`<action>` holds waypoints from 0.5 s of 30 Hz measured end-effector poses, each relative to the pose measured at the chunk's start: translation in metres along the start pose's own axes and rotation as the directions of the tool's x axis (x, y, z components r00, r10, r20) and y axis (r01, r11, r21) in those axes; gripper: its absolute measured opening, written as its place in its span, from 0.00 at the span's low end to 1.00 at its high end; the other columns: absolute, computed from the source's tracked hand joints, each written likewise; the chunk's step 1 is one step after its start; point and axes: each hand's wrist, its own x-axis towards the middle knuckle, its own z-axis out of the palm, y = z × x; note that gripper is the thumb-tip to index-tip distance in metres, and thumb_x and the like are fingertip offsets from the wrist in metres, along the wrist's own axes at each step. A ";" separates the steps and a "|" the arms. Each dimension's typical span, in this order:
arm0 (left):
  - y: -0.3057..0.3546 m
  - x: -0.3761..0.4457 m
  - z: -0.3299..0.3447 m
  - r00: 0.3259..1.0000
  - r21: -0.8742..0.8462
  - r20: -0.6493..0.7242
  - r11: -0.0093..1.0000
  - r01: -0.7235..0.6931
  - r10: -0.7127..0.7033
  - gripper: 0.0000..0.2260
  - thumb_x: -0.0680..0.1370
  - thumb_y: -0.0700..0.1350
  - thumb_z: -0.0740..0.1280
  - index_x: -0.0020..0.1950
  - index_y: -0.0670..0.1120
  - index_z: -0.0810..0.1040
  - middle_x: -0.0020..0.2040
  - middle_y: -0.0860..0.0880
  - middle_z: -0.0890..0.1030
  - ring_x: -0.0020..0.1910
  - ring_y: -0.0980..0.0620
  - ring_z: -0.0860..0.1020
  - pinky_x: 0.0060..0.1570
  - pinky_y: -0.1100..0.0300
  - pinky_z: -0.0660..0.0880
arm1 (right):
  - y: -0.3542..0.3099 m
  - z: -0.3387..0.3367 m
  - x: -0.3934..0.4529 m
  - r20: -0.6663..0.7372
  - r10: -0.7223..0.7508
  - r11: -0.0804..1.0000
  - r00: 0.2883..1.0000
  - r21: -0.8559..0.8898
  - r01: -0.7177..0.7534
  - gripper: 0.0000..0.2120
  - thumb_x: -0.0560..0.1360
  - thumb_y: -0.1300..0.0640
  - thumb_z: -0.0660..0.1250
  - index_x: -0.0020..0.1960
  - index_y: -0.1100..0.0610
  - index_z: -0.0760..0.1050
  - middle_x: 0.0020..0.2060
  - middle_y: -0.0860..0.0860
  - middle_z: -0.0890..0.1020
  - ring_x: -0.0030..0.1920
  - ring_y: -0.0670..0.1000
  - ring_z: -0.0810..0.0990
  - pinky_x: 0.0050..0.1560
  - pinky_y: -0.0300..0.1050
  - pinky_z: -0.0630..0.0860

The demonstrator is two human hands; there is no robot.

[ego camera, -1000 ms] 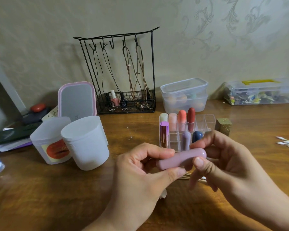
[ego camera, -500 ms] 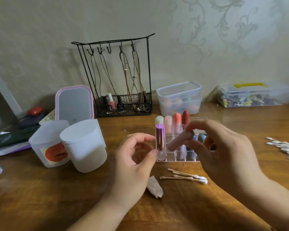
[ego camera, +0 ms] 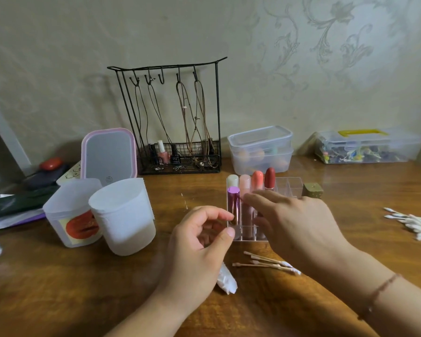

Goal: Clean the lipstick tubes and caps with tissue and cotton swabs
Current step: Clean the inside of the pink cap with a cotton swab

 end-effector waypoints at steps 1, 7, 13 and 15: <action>0.000 0.000 0.000 1.000 0.009 0.007 1.000 -0.010 0.010 0.09 0.74 0.40 0.71 0.48 0.55 0.80 0.45 0.58 0.81 0.51 0.57 0.79 0.45 0.69 0.75 | 0.000 0.002 -0.003 0.011 0.019 1.000 1.000 0.000 -0.019 0.29 0.60 0.59 0.82 0.59 0.48 0.79 0.46 0.47 0.86 0.22 0.55 0.78 0.19 0.37 0.64; 0.000 -0.001 0.001 0.989 0.122 0.050 0.982 -0.141 0.136 0.08 0.73 0.40 0.72 0.47 0.53 0.80 0.47 0.59 0.80 0.52 0.55 0.79 0.48 0.66 0.77 | 0.004 -0.002 -0.007 -0.058 0.080 0.996 0.995 0.033 -0.079 0.26 0.59 0.65 0.79 0.55 0.49 0.80 0.38 0.48 0.85 0.25 0.56 0.78 0.24 0.33 0.56; 0.000 -0.002 0.007 0.964 0.207 0.177 0.950 -0.235 0.200 0.07 0.72 0.41 0.74 0.47 0.52 0.81 0.47 0.58 0.79 0.51 0.56 0.78 0.46 0.70 0.73 | 0.008 -0.010 0.002 -0.204 0.099 0.994 0.974 0.054 -0.090 0.13 0.69 0.58 0.73 0.53 0.50 0.82 0.39 0.48 0.86 0.27 0.59 0.81 0.25 0.39 0.63; -0.002 -0.003 0.008 0.963 0.197 0.218 0.959 -0.202 0.158 0.07 0.72 0.42 0.73 0.47 0.52 0.81 0.47 0.59 0.79 0.51 0.56 0.78 0.45 0.69 0.75 | 0.005 -0.008 -0.002 -0.177 0.090 0.996 0.980 0.037 -0.085 0.09 0.71 0.53 0.70 0.52 0.49 0.82 0.37 0.48 0.85 0.25 0.59 0.80 0.23 0.39 0.66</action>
